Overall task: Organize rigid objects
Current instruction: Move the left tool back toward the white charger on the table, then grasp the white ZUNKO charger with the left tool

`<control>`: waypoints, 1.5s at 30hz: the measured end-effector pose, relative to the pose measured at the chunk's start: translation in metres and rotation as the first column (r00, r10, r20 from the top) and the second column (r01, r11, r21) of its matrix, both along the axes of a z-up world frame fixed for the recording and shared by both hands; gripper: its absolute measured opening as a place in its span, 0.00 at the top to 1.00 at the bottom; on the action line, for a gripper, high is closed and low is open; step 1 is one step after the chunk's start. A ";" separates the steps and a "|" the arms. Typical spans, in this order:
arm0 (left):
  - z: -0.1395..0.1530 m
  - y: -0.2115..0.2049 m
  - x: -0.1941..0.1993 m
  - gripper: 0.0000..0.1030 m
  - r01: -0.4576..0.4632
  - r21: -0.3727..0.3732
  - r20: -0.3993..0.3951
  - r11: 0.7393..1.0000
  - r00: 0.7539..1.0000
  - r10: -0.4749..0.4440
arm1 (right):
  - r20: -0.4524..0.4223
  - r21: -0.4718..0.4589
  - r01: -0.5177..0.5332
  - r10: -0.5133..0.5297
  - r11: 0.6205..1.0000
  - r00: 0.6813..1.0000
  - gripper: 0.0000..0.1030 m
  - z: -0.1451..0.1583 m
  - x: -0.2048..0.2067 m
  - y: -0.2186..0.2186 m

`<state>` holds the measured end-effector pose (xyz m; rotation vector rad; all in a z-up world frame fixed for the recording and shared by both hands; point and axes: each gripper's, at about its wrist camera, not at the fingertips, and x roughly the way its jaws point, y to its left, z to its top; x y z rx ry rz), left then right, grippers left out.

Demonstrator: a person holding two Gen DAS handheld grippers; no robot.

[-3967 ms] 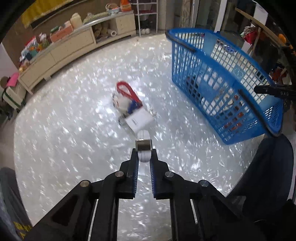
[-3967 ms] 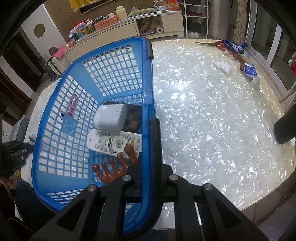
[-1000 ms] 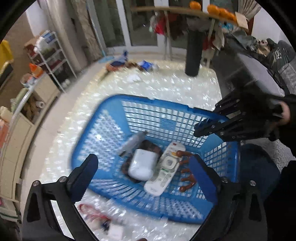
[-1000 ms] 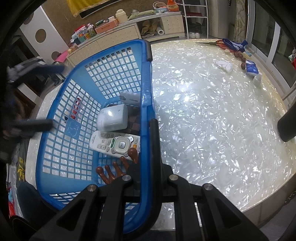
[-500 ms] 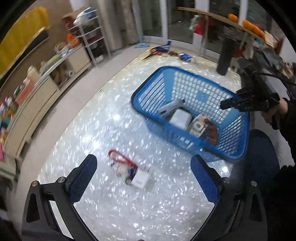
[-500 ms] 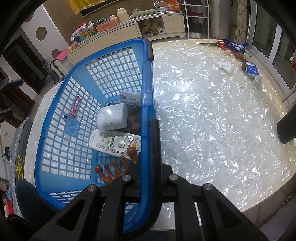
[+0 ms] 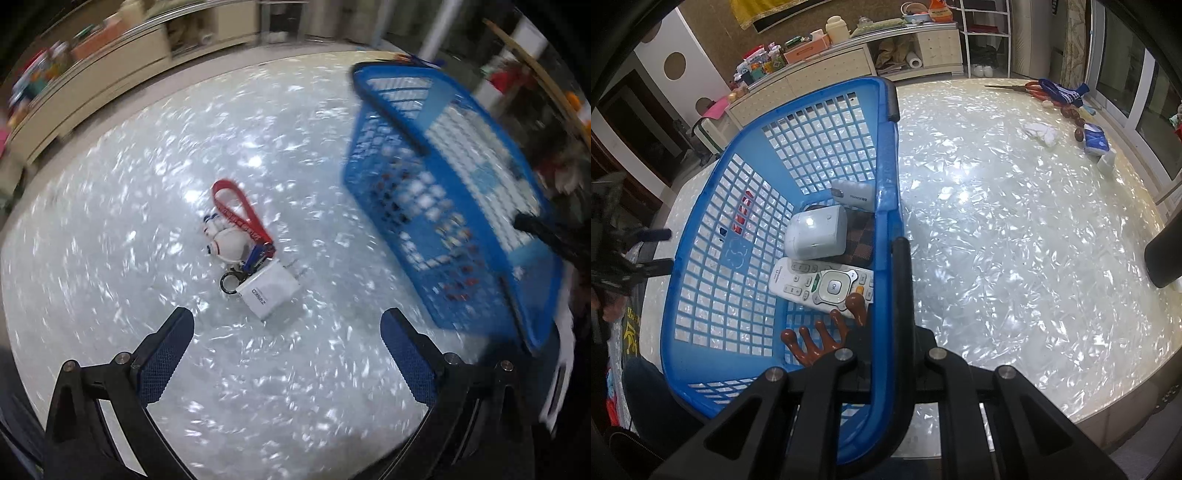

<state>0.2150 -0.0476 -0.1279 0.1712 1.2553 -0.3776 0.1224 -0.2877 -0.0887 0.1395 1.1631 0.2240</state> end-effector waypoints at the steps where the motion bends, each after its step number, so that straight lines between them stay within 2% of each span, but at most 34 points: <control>1: -0.006 0.002 0.001 0.01 -0.052 -0.004 -0.002 0.999 0.999 0.052 | 0.000 0.003 0.001 -0.001 1.000 1.000 0.91 0.000 0.000 -0.001; 3: -0.018 0.009 0.005 0.01 -0.164 -0.045 -0.012 0.985 0.986 0.164 | 0.003 -0.001 -0.001 0.001 1.000 1.000 0.91 0.000 0.000 0.000; 5: -0.026 0.014 0.007 0.01 -0.239 -0.065 -0.023 0.969 0.971 0.238 | 0.002 0.000 -0.003 0.003 1.000 1.000 0.91 0.000 0.001 0.000; 11: -0.042 0.005 0.012 0.01 -0.323 -0.022 0.003 0.946 0.946 0.323 | 0.004 -0.004 -0.010 0.010 1.000 1.000 0.91 0.000 0.001 0.001; 15: -0.049 -0.001 0.018 0.01 -0.387 -0.012 0.011 0.922 0.922 0.387 | 0.005 0.001 -0.009 0.009 1.000 1.000 0.91 0.000 0.001 0.002; 20: -0.061 -0.008 0.026 0.02 -0.409 -0.006 -0.003 0.912 0.912 0.409 | 0.006 0.002 -0.014 0.014 1.000 1.000 0.91 0.000 0.002 0.002; 25: -0.070 -0.009 0.030 0.08 -0.448 0.012 -0.017 0.894 0.894 0.448 | 0.007 0.007 -0.012 0.012 1.000 1.000 0.91 0.001 0.001 0.001; 27: -0.074 -0.007 0.029 0.16 -0.449 -0.002 -0.044 0.893 0.893 0.449 | 0.008 0.006 -0.012 0.012 1.000 1.000 0.91 0.001 0.001 0.001; 30: -0.073 -0.007 0.028 0.26 -0.458 0.015 -0.011 0.889 0.889 0.458 | 0.009 0.005 -0.012 0.012 1.000 1.000 0.91 0.001 0.001 0.002; 34: -0.071 -0.006 0.026 0.35 -0.466 0.027 -0.009 0.884 0.885 0.466 | 0.010 0.007 -0.010 0.010 1.000 1.000 0.91 0.001 0.001 0.002; 45: -0.069 0.003 0.022 0.36 -0.456 0.001 -0.042 0.890 0.889 0.456 | 0.010 0.006 -0.004 0.004 1.000 1.000 0.91 0.001 0.000 0.002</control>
